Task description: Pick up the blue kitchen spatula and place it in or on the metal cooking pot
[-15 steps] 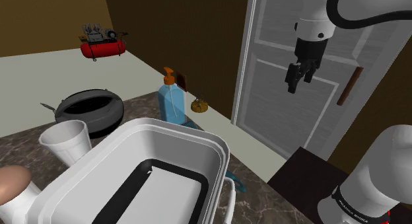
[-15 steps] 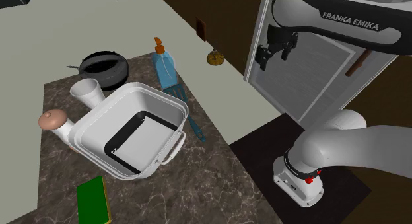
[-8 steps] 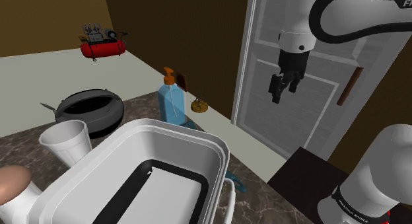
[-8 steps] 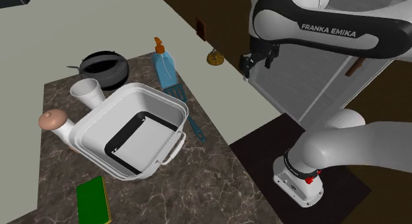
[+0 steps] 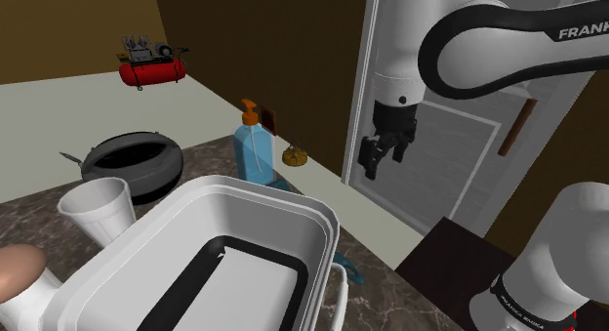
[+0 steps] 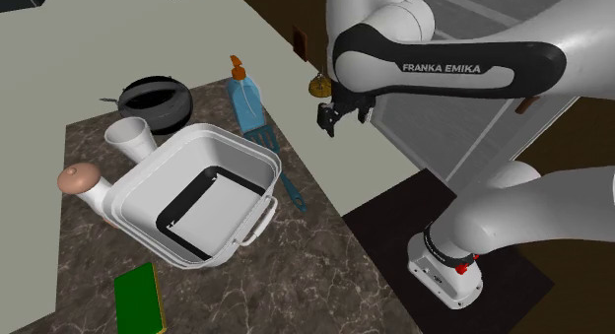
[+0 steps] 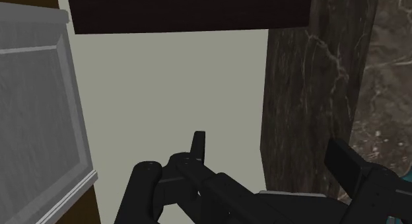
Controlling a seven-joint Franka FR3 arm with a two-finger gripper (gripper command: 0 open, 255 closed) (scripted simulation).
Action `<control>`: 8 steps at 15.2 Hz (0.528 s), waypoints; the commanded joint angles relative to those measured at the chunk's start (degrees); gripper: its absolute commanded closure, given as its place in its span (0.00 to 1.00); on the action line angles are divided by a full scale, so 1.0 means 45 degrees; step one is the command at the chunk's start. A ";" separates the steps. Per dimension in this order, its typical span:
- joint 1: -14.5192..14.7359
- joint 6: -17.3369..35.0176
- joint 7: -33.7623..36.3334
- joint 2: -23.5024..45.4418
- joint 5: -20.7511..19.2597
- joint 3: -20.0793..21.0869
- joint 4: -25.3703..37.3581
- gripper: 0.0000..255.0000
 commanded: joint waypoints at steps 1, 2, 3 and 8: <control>0.0130 0.0510 0.0420 0.0639 0.0247 0.0394 0.0205 0.00; 0.0196 0.0750 0.0637 0.0951 0.0358 0.0603 0.0314 0.00; 0.0259 0.0989 0.0857 0.1274 0.0454 0.0810 0.0436 0.00; 0.0513 0.2133 0.1993 0.3030 0.0695 0.1832 0.1254 0.00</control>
